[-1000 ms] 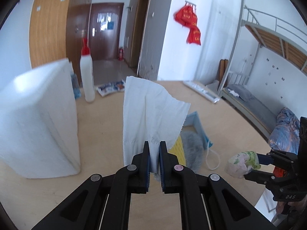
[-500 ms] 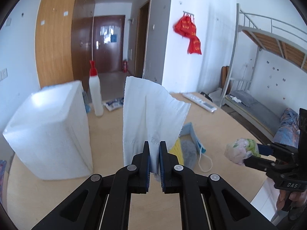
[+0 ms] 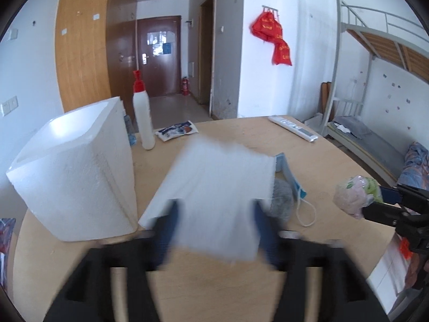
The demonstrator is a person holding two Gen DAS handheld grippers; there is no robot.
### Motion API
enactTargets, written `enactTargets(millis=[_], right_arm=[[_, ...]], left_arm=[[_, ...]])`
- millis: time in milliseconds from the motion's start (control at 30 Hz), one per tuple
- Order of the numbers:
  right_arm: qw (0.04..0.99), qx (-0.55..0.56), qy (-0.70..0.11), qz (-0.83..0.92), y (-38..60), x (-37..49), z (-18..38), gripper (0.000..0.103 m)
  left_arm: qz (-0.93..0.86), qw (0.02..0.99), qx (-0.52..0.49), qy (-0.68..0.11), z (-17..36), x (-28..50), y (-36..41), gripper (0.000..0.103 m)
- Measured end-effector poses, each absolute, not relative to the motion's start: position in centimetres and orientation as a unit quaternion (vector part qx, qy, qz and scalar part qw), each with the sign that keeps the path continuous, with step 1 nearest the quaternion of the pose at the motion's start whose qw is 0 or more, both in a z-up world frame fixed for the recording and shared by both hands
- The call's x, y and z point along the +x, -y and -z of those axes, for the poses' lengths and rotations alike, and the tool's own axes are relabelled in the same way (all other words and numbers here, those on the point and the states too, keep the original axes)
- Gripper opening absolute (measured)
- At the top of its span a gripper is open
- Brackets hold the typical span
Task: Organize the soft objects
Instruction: 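Lift the paper towel and snack bag and carry both toward the white foam box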
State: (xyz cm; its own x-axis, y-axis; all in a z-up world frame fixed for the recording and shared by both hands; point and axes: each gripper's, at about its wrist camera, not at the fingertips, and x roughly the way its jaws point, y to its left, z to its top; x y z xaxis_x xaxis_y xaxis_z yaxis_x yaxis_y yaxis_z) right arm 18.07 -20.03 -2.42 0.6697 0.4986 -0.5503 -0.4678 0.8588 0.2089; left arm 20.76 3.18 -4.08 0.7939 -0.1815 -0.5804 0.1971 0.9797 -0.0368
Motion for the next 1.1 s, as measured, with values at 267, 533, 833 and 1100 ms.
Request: enactTargets(millis=[267,533,833,1100], right_arm=[[0.908,0.025,-0.322,-0.266,19.8,19.0,3.4,0.052],[0.903,0.025,-0.336,-0.268,19.3,19.8,4.3,0.052],[0.898,0.023,-0.344,-0.272,18.8,20.3,4.6,0.052],[0.899,0.022,-0.344,-0.271,18.7,20.2,4.5,0.052]], left_arm=[[0.110,0.931,0.023,-0.346,6.8,22.6,-2.8,0.071],[0.070,0.910,0.012,-0.407,10.8,25.3,-4.8,0.040],[0.063,0.900,0.007,-0.432,12.2,26.0,-6.2,0.005],[0.088,0.912,-0.022,-0.401,9.9,24.9,-6.5,0.002]])
